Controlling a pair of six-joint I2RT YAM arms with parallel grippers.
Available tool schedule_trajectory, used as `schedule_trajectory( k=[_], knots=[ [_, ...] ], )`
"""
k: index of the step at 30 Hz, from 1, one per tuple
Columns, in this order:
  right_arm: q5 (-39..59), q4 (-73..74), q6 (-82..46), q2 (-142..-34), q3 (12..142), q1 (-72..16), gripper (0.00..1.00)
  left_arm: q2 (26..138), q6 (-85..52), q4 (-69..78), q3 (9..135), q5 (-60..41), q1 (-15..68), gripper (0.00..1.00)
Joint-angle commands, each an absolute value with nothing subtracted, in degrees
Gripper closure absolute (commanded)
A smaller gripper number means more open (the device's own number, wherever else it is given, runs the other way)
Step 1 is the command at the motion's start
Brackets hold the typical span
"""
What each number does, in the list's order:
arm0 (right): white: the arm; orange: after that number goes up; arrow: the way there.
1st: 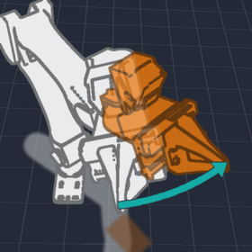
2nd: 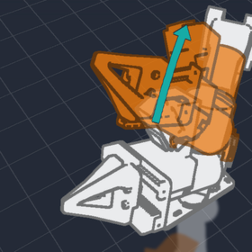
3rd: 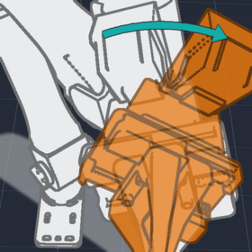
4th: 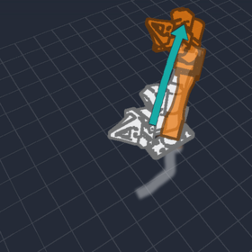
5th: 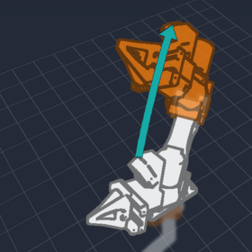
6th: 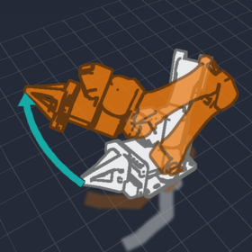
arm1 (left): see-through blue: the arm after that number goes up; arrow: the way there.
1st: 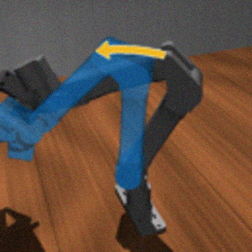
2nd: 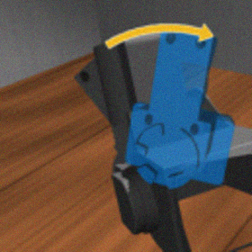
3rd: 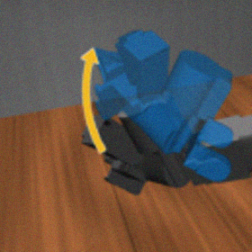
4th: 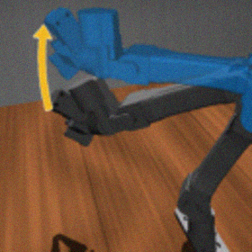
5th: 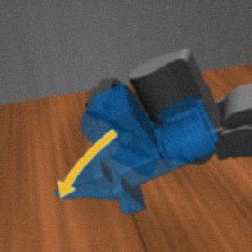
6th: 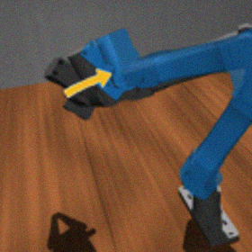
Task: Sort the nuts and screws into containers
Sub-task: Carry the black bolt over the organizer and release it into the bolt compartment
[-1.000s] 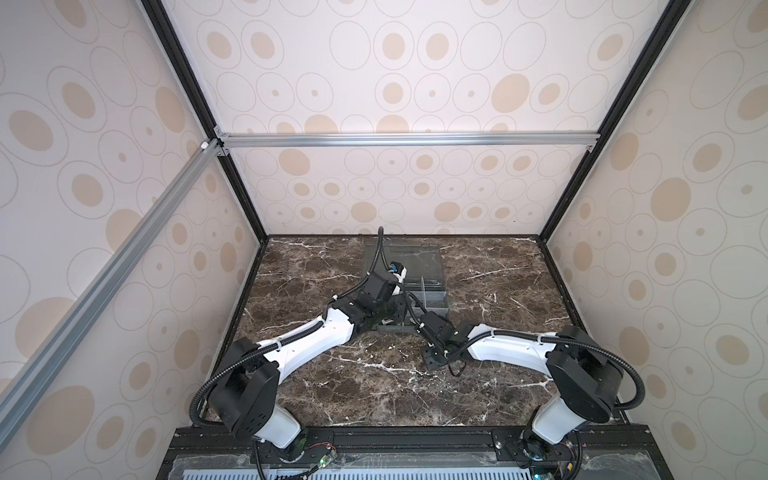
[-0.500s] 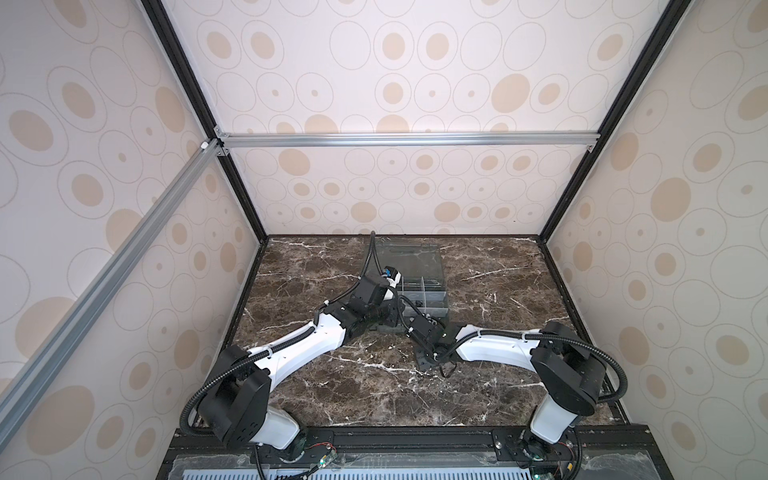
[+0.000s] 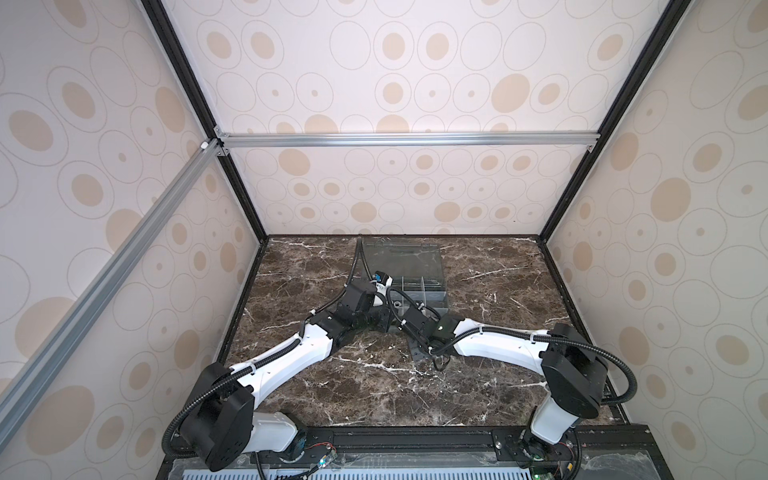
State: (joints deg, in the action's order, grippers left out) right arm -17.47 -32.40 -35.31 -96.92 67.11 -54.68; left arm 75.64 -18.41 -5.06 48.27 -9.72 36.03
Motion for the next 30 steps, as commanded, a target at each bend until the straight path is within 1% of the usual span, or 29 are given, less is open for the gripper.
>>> schedule_trajectory(
  k=[1, 7, 14, 17, 26, 29, 30],
  knots=[
    [-20.4, -34.8, -33.3, -95.9, 70.5, -52.8, 0.92, 75.0, -19.5, -2.9, 47.6, -10.5, 35.6, 0.61],
    [-19.9, -31.9, -30.8, -100.1, 77.2, -49.1, 0.92, 74.6, -19.6, -2.7, 46.8, -9.3, 35.4, 0.61],
    [-14.8, -29.9, -28.8, -106.0, 82.7, -43.6, 0.91, 74.7, -21.1, -2.0, 47.2, -8.7, 35.5, 0.6],
    [-12.1, -29.8, -26.9, -107.8, 84.2, -41.6, 0.9, 75.0, -21.8, -1.1, 47.5, -8.8, 35.4, 0.6],
    [-6.5, -29.7, -23.1, -110.4, 87.2, -37.4, 0.89, 74.7, -22.9, -0.9, 48.0, -5.6, 35.5, 0.6],
    [-5.6, -29.8, -22.4, -111.1, 87.8, -37.1, 0.86, 74.5, -23.1, -1.0, 48.0, -4.6, 35.4, 0.61],
    [-5.1, -29.9, -22.3, -111.4, 88.1, -36.9, 0.81, 74.5, -23.2, -1.1, 48.1, -4.3, 35.4, 0.61]
  ],
)
